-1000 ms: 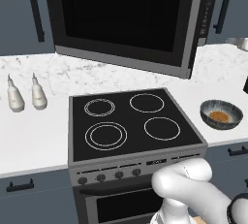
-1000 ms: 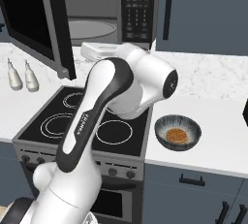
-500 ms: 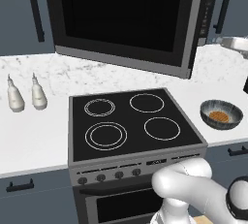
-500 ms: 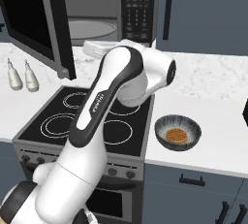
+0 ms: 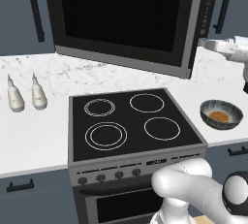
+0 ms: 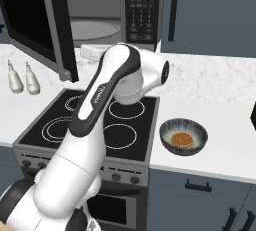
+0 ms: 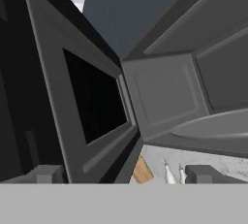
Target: Open the microwave, place the bowl with waffle inside the microwave, then close the microwave door and turn it on.
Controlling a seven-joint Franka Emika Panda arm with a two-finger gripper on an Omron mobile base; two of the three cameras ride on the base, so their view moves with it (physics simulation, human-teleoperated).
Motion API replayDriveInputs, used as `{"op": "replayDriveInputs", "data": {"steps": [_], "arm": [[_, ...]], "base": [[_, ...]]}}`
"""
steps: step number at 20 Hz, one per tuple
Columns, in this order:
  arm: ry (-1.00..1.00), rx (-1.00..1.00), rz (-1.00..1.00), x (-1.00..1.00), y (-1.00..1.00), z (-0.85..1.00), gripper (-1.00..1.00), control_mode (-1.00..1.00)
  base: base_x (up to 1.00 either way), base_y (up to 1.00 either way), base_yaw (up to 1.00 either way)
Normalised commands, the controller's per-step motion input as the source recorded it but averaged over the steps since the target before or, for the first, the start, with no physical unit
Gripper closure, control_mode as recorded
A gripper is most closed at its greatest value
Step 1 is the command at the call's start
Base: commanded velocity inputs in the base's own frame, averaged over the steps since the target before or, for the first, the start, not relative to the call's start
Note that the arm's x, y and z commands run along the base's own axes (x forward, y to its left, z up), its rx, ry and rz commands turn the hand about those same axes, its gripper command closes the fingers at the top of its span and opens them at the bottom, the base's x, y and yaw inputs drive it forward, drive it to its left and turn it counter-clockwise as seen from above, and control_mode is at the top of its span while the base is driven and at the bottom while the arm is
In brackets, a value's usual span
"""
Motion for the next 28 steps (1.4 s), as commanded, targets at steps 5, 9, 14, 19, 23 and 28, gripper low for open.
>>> {"op": "replayDriveInputs", "data": {"steps": [5, 9, 14, 19, 23, 28], "arm": [[0.00, 0.00, 0.03, 0.19, 0.34, -0.03, -1.00, -1.00], [0.00, 0.00, 0.04, 0.08, 0.16, 0.00, -1.00, -1.00], [0.00, 0.05, 0.12, -0.12, 0.16, 0.00, -1.00, -1.00], [0.00, 0.05, 0.22, -0.54, 0.23, 0.01, -1.00, -1.00], [0.00, 0.00, 0.18, -0.73, 0.52, 0.05, -1.00, -1.00], [0.00, -0.02, 0.07, -0.21, 0.71, 0.00, -1.00, -1.00]], "base": [[0.00, 0.00, 0.00], [0.00, 0.00, 0.00], [0.00, 0.00, 0.00], [0.00, 0.00, 0.00], [0.00, 0.00, 0.00], [0.00, 0.00, 0.00]]}}
